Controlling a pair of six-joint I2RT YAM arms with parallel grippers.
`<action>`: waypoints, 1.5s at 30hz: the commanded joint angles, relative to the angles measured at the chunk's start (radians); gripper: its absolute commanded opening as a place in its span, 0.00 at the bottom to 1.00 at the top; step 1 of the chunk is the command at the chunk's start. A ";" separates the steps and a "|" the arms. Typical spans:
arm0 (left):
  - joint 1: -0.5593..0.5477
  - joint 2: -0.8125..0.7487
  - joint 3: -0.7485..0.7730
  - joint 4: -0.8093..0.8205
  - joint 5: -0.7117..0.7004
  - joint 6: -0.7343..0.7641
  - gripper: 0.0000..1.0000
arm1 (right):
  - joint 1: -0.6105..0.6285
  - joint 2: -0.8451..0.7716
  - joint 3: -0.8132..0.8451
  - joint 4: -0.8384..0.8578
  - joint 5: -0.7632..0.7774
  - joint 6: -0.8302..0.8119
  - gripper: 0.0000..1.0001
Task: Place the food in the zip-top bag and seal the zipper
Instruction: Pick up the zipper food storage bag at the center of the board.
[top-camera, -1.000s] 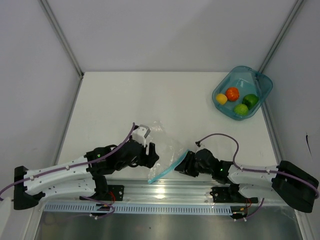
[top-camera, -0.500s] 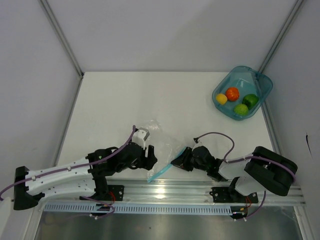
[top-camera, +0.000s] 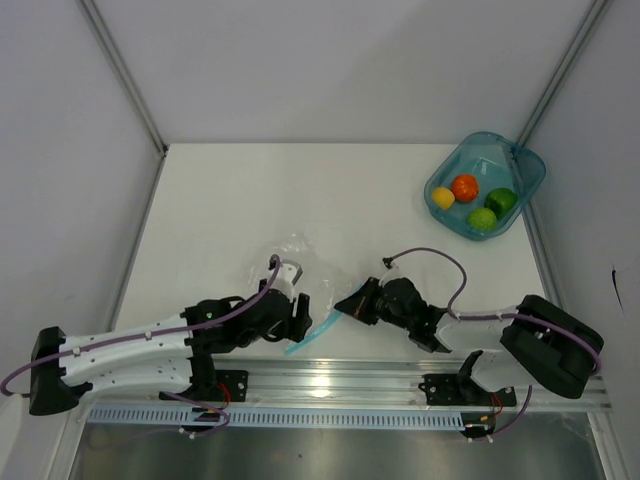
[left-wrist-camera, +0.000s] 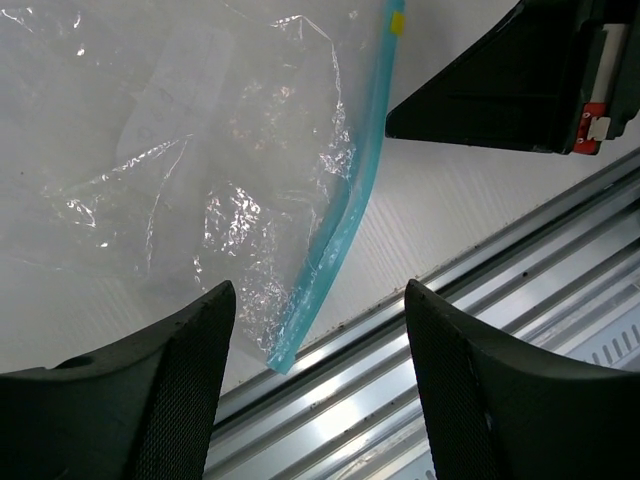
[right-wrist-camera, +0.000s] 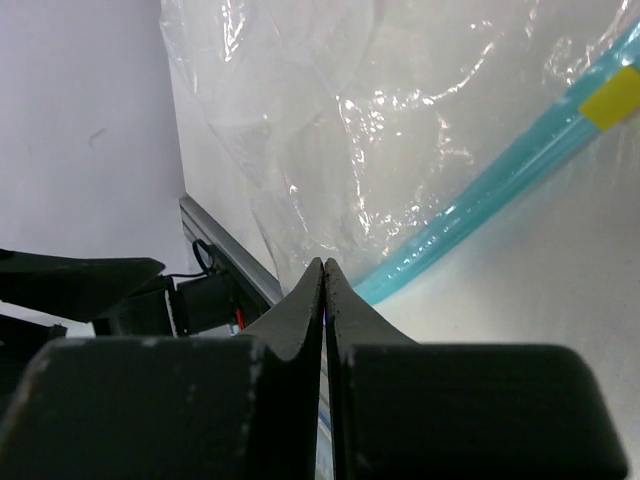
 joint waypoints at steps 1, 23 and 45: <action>-0.020 0.028 -0.004 0.020 -0.057 -0.015 0.71 | -0.020 -0.029 0.045 -0.026 0.025 -0.037 0.00; -0.267 0.705 0.298 -0.152 -0.458 -0.135 0.74 | -0.230 -0.904 -0.014 -0.935 0.142 -0.065 0.52; -0.259 0.869 0.313 -0.084 -0.466 -0.100 0.61 | -0.255 -0.984 -0.042 -0.974 0.102 -0.060 0.52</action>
